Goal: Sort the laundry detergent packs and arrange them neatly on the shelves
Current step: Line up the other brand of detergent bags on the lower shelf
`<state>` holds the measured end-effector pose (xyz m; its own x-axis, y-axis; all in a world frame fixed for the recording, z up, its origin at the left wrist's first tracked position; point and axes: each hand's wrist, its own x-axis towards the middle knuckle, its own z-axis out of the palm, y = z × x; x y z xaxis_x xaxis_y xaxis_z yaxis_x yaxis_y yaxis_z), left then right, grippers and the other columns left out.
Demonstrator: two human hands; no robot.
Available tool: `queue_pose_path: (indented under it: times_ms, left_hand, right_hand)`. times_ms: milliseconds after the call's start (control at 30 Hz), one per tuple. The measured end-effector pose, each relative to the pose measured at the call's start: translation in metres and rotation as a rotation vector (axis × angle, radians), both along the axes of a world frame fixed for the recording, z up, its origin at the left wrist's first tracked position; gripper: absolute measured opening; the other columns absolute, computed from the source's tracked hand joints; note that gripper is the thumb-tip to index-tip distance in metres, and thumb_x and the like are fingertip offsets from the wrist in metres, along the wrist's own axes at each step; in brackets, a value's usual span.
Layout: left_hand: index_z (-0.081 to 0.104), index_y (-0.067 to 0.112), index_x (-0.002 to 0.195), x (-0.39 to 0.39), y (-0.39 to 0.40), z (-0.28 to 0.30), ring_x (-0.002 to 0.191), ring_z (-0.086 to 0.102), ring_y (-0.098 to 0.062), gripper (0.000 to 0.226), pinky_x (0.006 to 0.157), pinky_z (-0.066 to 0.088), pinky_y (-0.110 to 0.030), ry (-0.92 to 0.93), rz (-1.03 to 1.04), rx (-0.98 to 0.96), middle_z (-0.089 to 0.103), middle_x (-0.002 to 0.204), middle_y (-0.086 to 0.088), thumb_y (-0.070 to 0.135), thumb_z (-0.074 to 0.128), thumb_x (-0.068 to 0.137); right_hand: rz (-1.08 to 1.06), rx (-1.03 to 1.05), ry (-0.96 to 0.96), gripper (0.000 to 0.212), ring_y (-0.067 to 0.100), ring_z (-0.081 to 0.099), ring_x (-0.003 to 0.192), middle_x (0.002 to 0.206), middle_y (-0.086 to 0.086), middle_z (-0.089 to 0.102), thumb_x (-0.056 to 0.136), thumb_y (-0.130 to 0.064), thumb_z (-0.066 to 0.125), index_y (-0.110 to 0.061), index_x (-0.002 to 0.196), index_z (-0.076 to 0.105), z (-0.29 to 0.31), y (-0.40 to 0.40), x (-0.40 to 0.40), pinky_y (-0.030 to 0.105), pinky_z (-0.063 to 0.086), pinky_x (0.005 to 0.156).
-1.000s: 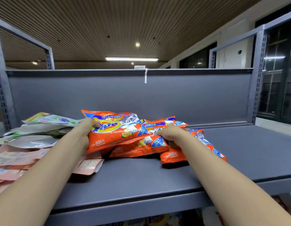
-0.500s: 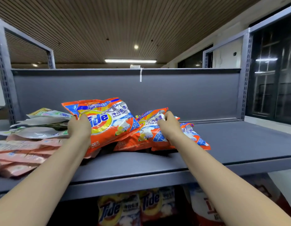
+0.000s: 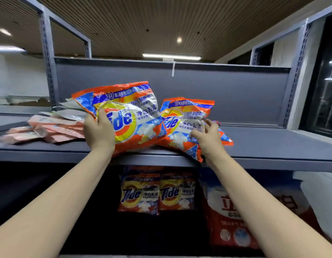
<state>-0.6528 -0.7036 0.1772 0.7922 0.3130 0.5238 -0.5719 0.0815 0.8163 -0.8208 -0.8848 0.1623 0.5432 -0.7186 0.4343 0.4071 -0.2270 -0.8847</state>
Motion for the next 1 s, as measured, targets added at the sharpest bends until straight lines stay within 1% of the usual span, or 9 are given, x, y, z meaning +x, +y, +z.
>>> queue_pose_path:
  times_ms: [100, 167, 333, 433, 533, 600, 700, 833, 1000]
  left_hand:
    - [0.06, 0.007, 0.094, -0.01, 0.013, -0.02, 0.08, 0.051, -0.02, 0.03, 0.07, 0.037, -0.027, 0.064, 0.025, 0.0, 0.058, 0.089, -0.001, 0.034, 0.047, 0.094]
    - [0.057, 0.008, 0.091, -0.012, 0.023, -0.029, 0.079, 0.051, -0.019, 0.028, 0.07, 0.038, -0.027, 0.093, 0.013, 0.005, 0.058, 0.091, -0.003, 0.034, 0.047, 0.094]
    - [0.05, 0.011, 0.076, -0.028, 0.036, -0.037, 0.058, 0.046, -0.007, 0.025, 0.056, 0.034, -0.024, 0.105, -0.049, 0.026, 0.053, 0.075, 0.0, 0.03, 0.049, 0.091]
    - [0.041, 0.014, 0.057, -0.043, 0.041, -0.053, 0.05, 0.045, -0.006, 0.035, 0.053, 0.031, -0.023, 0.049, -0.021, 0.12, 0.043, 0.056, 0.004, 0.027, 0.049, 0.089]
    - [0.041, 0.013, 0.054, -0.06, 0.041, -0.078, 0.053, 0.048, -0.014, 0.032, 0.054, 0.037, -0.025, 0.078, -0.044, 0.231, 0.05, 0.055, 0.001, 0.034, 0.042, 0.078]
    - [0.044, 0.012, 0.057, -0.066, 0.04, -0.101, 0.065, 0.056, -0.028, 0.031, 0.062, 0.045, -0.035, 0.119, -0.068, 0.285, 0.058, 0.062, -0.007, 0.037, 0.039, 0.075]
    - [0.049, 0.013, 0.061, -0.074, 0.04, -0.136, 0.07, 0.062, -0.033, 0.032, 0.068, 0.051, -0.04, 0.154, -0.092, 0.364, 0.062, 0.066, -0.007, 0.04, 0.037, 0.075]
    - [0.056, 0.014, 0.076, -0.074, 0.041, -0.174, 0.07, 0.059, -0.028, 0.036, 0.068, 0.043, -0.034, 0.22, -0.023, 0.483, 0.063, 0.074, -0.004, 0.044, 0.036, 0.081]
    - [0.056, 0.011, 0.098, -0.049, 0.033, -0.207, 0.098, 0.055, -0.04, 0.025, 0.095, 0.036, -0.042, 0.325, -0.115, 0.738, 0.058, 0.091, -0.013, 0.03, 0.04, 0.1]
  right_hand:
    - [0.072, -0.013, 0.068, 0.025, 0.021, 0.069, 0.09, 0.109, 0.011, 0.067, 0.089, 0.003, 0.054, -0.019, 0.096, 0.063, 0.004, 0.011, -0.004, 0.032, 0.058, 0.077]
    - [-0.019, -0.116, 0.123, 0.029, 0.014, 0.067, 0.08, 0.095, 0.005, 0.068, 0.089, 0.002, 0.05, -0.022, 0.082, 0.064, 0.009, 0.016, -0.008, 0.024, 0.056, 0.068]
    - [-0.265, -0.074, -0.042, 0.035, 0.006, 0.048, 0.061, 0.058, -0.015, 0.054, 0.084, -0.007, 0.042, -0.024, 0.057, 0.057, -0.004, 0.026, -0.025, 0.031, 0.044, 0.064]
    - [-0.452, 0.021, -0.116, 0.025, 0.016, 0.059, 0.07, 0.065, -0.013, 0.061, 0.076, -0.025, 0.038, -0.028, 0.059, 0.057, -0.014, 0.027, -0.047, 0.039, 0.052, 0.07]
    - [-0.625, 0.044, -0.139, 0.03, 0.018, 0.052, 0.063, 0.059, -0.013, 0.056, 0.072, -0.026, 0.036, -0.035, 0.051, 0.055, -0.026, 0.02, -0.072, 0.039, 0.048, 0.065]
    - [-0.676, 0.013, -0.113, 0.03, 0.006, 0.04, 0.05, 0.046, -0.017, 0.048, 0.071, -0.024, 0.035, -0.033, 0.047, 0.051, -0.04, 0.014, -0.087, 0.032, 0.037, 0.055]
    - [-0.73, -0.026, -0.028, 0.027, 0.006, 0.035, 0.042, 0.038, -0.015, 0.043, 0.073, -0.022, 0.036, -0.021, 0.047, 0.044, -0.071, 0.01, -0.102, 0.033, 0.029, 0.05]
    - [-0.758, -0.082, 0.141, 0.028, 0.018, 0.036, 0.05, 0.044, -0.007, 0.039, 0.075, -0.018, 0.036, -0.022, 0.048, 0.043, -0.113, 0.003, -0.106, 0.034, 0.03, 0.052]
    - [-0.755, -0.018, 0.349, 0.021, 0.032, 0.043, 0.066, 0.052, -0.002, 0.046, 0.067, -0.022, 0.032, -0.014, 0.052, 0.043, -0.16, -0.001, -0.091, 0.039, 0.031, 0.061]
